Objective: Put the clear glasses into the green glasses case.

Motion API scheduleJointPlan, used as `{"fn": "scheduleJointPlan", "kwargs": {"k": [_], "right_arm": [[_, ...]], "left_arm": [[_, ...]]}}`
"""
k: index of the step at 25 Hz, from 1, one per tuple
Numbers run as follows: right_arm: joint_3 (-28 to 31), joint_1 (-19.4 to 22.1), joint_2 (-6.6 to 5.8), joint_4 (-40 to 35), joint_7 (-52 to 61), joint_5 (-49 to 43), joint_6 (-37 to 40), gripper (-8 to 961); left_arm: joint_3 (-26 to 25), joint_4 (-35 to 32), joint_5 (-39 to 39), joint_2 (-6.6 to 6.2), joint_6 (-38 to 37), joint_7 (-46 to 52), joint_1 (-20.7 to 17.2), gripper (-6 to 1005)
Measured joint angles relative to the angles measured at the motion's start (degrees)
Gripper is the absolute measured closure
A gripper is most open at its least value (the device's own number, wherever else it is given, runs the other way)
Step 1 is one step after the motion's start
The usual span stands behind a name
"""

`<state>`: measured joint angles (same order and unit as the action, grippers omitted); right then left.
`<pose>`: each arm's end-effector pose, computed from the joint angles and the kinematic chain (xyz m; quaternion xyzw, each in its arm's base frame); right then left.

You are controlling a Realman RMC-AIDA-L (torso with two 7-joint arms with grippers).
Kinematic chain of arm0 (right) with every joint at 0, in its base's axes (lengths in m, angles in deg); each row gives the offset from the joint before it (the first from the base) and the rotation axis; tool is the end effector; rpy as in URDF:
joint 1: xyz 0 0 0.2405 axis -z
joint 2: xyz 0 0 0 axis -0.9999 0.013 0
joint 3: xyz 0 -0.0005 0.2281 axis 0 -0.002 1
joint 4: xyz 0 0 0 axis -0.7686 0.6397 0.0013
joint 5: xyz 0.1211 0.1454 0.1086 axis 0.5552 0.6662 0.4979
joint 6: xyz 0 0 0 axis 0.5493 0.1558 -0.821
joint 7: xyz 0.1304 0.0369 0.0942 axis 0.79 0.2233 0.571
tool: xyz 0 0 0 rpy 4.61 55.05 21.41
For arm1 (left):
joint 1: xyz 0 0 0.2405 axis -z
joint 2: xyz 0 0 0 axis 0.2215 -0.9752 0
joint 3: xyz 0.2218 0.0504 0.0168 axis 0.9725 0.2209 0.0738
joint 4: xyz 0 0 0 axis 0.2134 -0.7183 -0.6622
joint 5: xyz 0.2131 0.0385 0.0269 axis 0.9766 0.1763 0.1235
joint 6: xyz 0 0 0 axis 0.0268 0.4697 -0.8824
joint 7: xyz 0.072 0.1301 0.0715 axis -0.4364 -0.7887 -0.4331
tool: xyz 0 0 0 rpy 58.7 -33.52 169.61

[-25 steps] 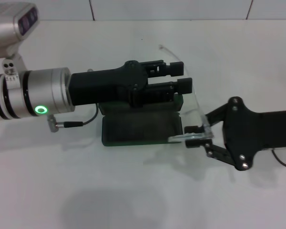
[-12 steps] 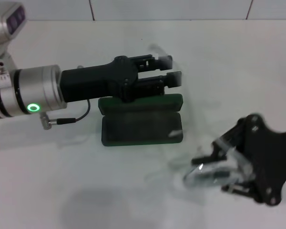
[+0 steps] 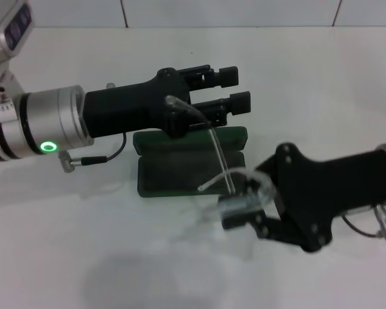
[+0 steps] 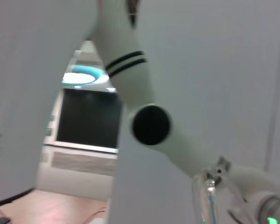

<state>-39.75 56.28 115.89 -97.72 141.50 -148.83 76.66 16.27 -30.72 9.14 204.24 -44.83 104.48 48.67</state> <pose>0.1273 0.2728 -0.0232 0.9068 0.1354 -0.3926 0.0726 -0.1495 0.3240 -0.0223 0.8920 0.1731 0.4176 0.0001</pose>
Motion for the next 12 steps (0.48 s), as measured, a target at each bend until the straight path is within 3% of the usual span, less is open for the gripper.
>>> {"fn": "scheduleJointPlan", "kwargs": {"k": [12], "right_arm": [[0.9, -0.4, 0.03, 0.5, 7.4, 0.4, -7.3, 837]], "left_arm": [[-0.1, -0.1, 0.0, 0.31, -1.6, -2.0, -0.4, 402]]}}
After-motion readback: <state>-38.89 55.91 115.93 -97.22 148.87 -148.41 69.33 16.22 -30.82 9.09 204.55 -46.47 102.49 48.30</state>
